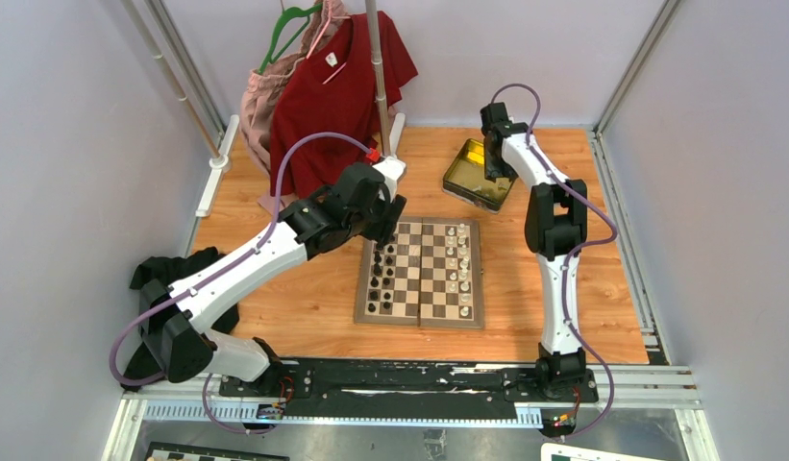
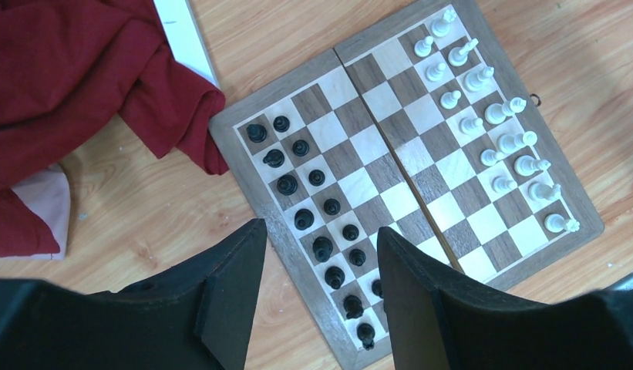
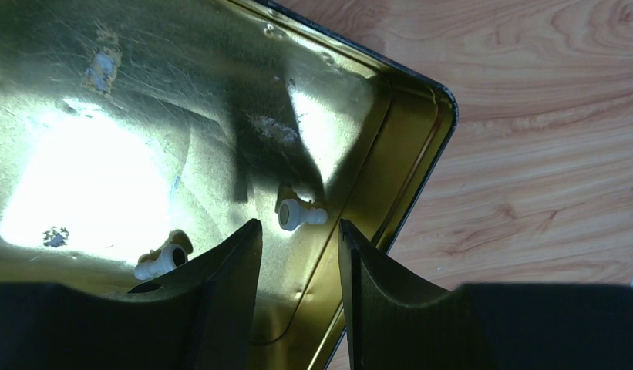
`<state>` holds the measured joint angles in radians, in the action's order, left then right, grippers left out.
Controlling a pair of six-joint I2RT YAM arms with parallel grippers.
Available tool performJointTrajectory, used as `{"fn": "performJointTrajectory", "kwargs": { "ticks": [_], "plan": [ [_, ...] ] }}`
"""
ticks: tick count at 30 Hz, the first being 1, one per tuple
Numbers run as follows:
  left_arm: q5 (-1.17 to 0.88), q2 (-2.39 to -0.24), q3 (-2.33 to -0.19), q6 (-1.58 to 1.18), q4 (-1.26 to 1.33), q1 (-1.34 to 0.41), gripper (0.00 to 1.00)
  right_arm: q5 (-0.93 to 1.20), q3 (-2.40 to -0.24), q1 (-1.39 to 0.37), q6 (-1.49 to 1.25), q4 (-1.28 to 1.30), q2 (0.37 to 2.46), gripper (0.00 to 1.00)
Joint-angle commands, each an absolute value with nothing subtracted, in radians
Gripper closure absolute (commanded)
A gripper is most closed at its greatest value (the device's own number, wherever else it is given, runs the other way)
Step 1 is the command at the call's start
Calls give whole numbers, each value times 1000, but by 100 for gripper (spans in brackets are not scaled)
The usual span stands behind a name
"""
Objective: Set up the chess pieces on the board
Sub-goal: Pick up the chess piece from the storage box.
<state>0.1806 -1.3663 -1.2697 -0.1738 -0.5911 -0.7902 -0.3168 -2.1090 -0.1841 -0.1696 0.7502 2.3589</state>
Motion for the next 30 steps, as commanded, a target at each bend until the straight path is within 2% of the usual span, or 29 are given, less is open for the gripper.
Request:
{"fn": "performJointTrajectory", "kwargs": {
  "ticks": [1, 30],
  "plan": [
    [152, -1364, -1296, -158, -572, -775, 40, -299, -2085, -173, -155, 773, 2343, 55],
    [138, -1355, -1254, -172, -563, -758, 40, -266, -2119, -172, -169, 761, 2421, 74]
  ]
}}
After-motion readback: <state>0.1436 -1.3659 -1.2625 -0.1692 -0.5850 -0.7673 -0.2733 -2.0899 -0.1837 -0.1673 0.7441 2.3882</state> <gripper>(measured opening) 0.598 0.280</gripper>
